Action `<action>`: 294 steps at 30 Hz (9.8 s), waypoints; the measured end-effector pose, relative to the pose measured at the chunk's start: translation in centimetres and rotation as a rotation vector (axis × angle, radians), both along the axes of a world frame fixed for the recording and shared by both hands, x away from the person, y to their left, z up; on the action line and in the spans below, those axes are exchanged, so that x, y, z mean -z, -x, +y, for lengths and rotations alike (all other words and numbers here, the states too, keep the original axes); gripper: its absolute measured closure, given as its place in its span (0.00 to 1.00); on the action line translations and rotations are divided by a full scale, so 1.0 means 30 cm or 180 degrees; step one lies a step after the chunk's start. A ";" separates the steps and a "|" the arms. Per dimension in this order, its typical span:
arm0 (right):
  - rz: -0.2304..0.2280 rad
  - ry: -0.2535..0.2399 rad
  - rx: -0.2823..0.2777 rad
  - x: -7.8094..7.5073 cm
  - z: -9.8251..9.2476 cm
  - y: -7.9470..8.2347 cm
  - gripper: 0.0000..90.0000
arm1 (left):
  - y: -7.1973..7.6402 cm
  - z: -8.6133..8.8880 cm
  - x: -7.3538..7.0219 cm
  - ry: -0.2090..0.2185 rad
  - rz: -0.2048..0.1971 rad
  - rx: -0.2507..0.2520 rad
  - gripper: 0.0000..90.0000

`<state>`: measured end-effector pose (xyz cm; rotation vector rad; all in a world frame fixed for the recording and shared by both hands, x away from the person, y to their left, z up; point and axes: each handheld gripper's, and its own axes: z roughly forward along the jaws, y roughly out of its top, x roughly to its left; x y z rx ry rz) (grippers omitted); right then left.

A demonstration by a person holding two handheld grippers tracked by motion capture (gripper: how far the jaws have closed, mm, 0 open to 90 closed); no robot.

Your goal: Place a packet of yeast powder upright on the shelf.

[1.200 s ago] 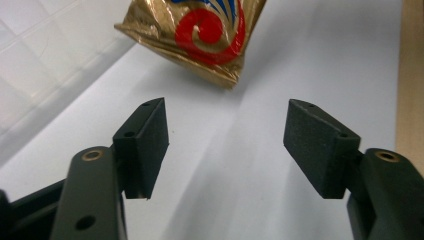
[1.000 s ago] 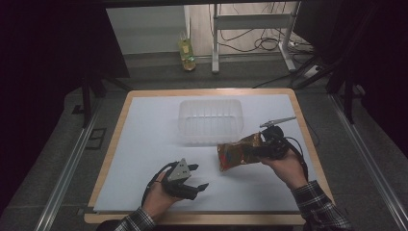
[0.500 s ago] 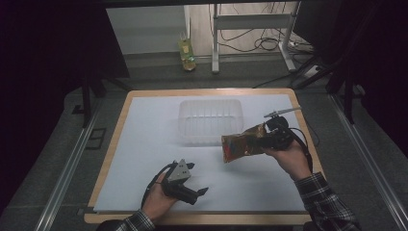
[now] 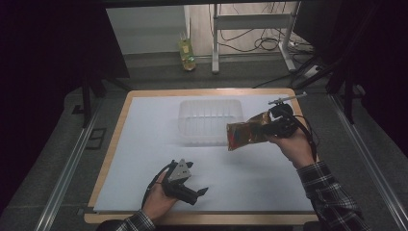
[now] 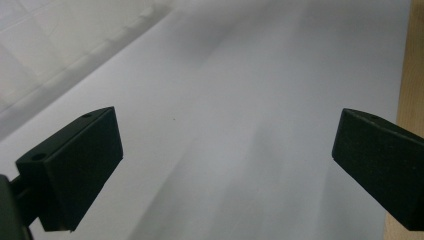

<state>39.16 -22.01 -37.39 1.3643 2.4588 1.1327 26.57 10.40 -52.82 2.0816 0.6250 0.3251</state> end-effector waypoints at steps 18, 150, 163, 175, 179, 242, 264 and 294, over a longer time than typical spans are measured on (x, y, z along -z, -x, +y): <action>-0.0126 0.0211 0.0290 -0.052 0.025 -0.144 0.73 | 0.001 -0.009 0.001 0.0001 -0.0004 0.0056 0.00; -0.0668 0.0387 -0.0101 0.122 0.182 -0.211 0.22 | 0.009 -0.017 0.002 -0.0014 -0.0117 0.0223 0.01; -0.0721 0.0386 -0.0154 0.137 0.158 -0.163 0.18 | 0.008 -0.013 0.000 0.0009 -0.0139 0.0182 0.01; -0.0784 0.0378 -0.0226 0.156 0.144 -0.120 0.16 | 0.003 -0.008 0.000 0.0034 -0.0142 0.0123 0.00; -0.0793 0.0398 -0.0261 0.165 0.140 -0.105 0.14 | 0.002 -0.010 0.004 0.0010 -0.0136 0.0138 0.00; -0.0910 0.0339 -0.0794 0.322 0.062 0.133 0.00 | -0.002 -0.006 0.008 -0.0039 -0.0127 0.0125 0.00; -0.0920 0.0293 -0.0859 0.339 0.003 0.206 0.00 | -0.018 0.007 0.014 -0.0067 -0.0079 0.0030 0.00; -0.0935 0.0308 -0.0679 0.366 -0.126 0.286 0.00 | -0.021 0.012 0.015 -0.0069 -0.0093 0.0005 0.00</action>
